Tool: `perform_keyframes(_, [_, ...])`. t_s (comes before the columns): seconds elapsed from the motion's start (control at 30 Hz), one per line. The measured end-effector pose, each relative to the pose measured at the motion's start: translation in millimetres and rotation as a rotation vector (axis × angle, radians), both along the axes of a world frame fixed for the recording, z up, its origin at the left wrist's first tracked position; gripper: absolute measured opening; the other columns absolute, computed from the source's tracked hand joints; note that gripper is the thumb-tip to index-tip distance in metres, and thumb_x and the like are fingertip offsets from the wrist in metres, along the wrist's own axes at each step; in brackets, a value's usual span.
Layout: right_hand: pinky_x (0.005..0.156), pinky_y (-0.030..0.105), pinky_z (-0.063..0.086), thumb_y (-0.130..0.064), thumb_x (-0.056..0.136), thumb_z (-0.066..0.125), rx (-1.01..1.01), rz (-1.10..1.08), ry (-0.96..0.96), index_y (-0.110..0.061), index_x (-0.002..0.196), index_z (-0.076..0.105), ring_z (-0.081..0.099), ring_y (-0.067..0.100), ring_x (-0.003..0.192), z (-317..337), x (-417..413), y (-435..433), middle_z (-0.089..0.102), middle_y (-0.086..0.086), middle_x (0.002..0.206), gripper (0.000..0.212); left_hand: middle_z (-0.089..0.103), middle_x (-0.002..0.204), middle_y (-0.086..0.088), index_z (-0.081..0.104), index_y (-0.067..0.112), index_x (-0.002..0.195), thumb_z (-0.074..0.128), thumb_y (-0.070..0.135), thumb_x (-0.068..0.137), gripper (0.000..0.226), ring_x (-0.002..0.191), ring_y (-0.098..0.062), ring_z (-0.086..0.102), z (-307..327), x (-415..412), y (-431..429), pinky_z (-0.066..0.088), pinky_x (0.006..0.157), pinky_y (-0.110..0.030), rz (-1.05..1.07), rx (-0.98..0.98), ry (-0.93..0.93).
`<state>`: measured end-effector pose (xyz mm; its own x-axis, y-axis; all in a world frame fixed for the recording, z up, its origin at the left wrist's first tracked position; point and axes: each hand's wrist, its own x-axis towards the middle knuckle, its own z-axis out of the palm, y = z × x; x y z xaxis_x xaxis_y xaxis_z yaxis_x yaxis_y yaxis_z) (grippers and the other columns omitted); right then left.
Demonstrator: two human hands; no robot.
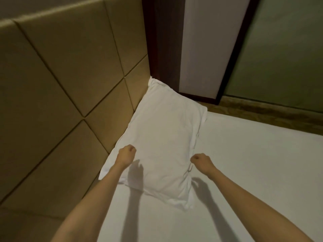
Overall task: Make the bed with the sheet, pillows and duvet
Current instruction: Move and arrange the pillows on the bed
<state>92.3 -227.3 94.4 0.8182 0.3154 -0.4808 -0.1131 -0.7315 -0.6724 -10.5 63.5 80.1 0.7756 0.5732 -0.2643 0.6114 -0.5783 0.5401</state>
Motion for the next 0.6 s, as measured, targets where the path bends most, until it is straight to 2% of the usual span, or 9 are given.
perform_keyframes(0.07, [0.069,0.024,0.043,-0.011,0.089,0.053,0.124,-0.096,0.031,0.000,0.095,0.069,0.059,0.023,0.089,21,-15,-9,0.066,0.012,0.098,0.021,0.066,0.104,-0.014,0.063,0.003,0.104,0.041,0.014,0.095,0.026,0.096,-0.032,0.058,21,-9,-20,0.043,0.082,-0.037,-0.027,-0.085,-0.074])
perform_keyframes(0.17, [0.063,0.021,0.044,-0.013,0.090,0.055,0.270,-0.213,0.067,-0.006,0.089,0.067,0.061,0.020,0.083,50,-38,-23,0.067,0.010,0.095,0.014,0.065,0.113,-0.010,0.064,0.004,0.110,0.043,0.015,0.096,0.027,0.101,-0.029,0.061,52,-24,-46,0.047,0.088,-0.036,-0.070,-0.172,-0.144])
perform_keyframes(0.3, [0.069,0.028,0.044,-0.013,0.090,0.056,0.380,-0.350,0.072,-0.010,0.080,0.064,0.060,0.020,0.078,79,-68,-42,0.067,0.011,0.090,0.013,0.064,0.113,-0.010,0.061,0.005,0.114,0.044,0.015,0.096,0.027,0.097,-0.023,0.063,90,-46,-81,0.045,0.078,-0.028,-0.052,-0.305,-0.247])
perform_keyframes(0.4, [0.071,0.030,0.045,-0.011,0.090,0.055,0.442,-0.437,0.055,-0.009,0.082,0.064,0.061,0.021,0.078,94,-92,-52,0.068,0.011,0.088,0.012,0.063,0.113,-0.009,0.057,0.004,0.119,0.043,0.014,0.096,0.029,0.092,-0.019,0.062,113,-68,-103,0.045,0.079,-0.026,-0.041,-0.401,-0.304])
perform_keyframes(0.6, [0.076,0.031,0.047,-0.011,0.088,0.057,0.527,-0.518,0.035,-0.004,0.090,0.066,0.064,0.022,0.080,111,-140,-71,0.071,0.013,0.089,0.012,0.066,0.110,-0.011,0.059,0.007,0.109,0.044,0.018,0.098,0.022,0.090,-0.020,0.064,134,-103,-129,0.048,0.072,-0.025,0.003,-0.577,-0.361])
